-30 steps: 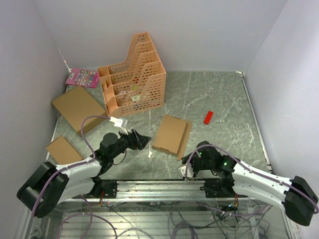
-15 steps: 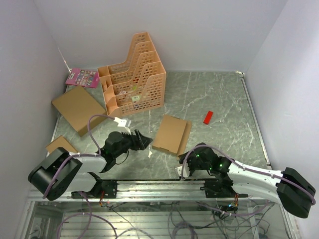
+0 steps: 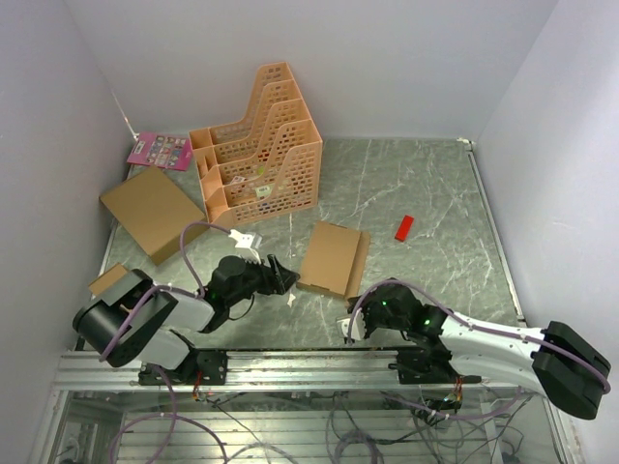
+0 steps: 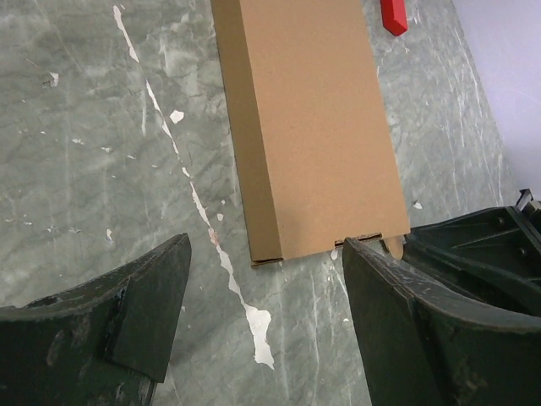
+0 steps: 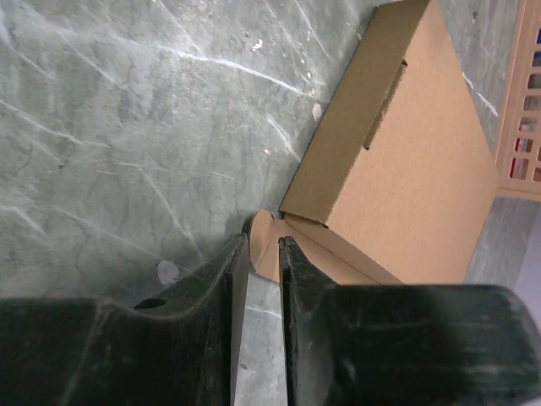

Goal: Fold the paper box

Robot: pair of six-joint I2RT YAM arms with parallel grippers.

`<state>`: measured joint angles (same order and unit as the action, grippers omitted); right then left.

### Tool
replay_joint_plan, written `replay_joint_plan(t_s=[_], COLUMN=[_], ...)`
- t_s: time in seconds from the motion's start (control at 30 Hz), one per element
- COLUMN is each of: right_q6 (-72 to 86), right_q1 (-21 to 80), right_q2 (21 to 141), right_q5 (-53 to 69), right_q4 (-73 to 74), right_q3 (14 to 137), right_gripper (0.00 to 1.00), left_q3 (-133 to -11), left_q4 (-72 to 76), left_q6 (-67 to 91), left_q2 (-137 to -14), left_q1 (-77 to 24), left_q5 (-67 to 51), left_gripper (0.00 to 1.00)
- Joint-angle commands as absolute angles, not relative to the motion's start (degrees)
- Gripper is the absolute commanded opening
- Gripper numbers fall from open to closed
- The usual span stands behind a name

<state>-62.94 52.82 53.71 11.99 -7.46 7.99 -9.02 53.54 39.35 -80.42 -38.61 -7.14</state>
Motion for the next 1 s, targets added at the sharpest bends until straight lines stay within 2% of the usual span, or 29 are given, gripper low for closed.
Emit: replay_joint_plan(t_s=[0.0,0.23,0.47,0.63,0.97], right_q6=[-60.7,-59.3,-57.7,-60.7,-61.7], right_q1=[53.1,53.1,53.2,53.2,53.1], right_q2=[51.6,48.6,50.5,50.9,55.7], right_q5=[9.3,8.7,10.1,14.0,11.5], right_q4=[-7.8,-5.6,-2.4,0.2,-4.9], right_q3=[8.4,9.1,11.4,11.6,9.9], right_gripper=[0.20,0.18,0.17,0.27,0.32], left_q3=[-10.3,-11.6,-13.1,-13.1,-13.4], left_q4=[58.8,56.6,55.9,54.6,54.5], left_q6=[38.2,36.8,36.5,35.8,35.3], left_q2=[-81.7,-81.7,-82.6,-81.9,-82.4], left_q1=[-39.2,-39.5,-39.6,-39.7,-39.7], left_q5=[-5.9,-5.4,-5.4,-4.5,-4.4], left_gripper=[0.82,0.82,0.82,0.83,0.83])
